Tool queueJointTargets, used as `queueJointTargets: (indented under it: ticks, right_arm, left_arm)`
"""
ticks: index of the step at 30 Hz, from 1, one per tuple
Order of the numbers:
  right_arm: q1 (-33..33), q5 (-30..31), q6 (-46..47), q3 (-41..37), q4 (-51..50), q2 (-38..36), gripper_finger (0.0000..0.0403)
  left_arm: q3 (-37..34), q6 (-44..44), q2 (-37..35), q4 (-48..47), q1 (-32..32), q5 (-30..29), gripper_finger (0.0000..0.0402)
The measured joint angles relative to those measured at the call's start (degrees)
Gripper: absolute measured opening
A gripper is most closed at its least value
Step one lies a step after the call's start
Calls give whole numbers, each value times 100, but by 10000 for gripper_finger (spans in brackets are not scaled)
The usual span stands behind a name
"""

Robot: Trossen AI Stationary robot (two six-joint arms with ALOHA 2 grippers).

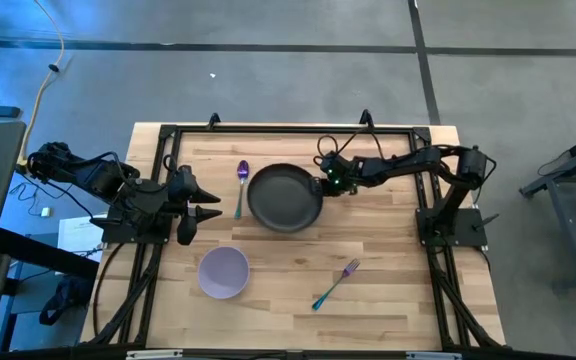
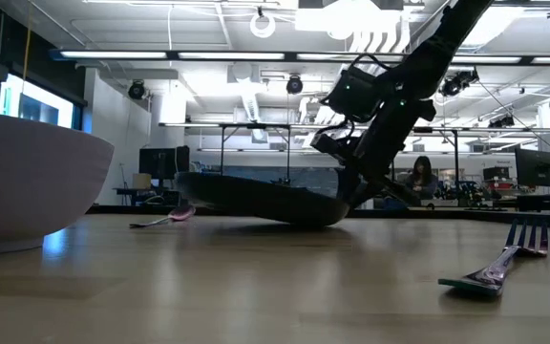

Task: Set table place
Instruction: Move the black plate to the center

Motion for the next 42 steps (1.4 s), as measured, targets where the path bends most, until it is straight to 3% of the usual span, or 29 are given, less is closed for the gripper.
queueJointTargets:
  ticks: [11, 18, 42]
  right_arm:
    - [293, -228, 5, 9, -454, -121, 1]
    - [370, 314, -123, -7, -1624, -802, 1]
    - [1001, 363, -39, -4, -1995, -1025, 0]
  left_arm:
    - [0, -7, 0, 2, 0, -13, 156]
    - [0, -26, 1, 4, 0, -13, 156]
    - [0, -44, 0, 6, 0, -142, 156]
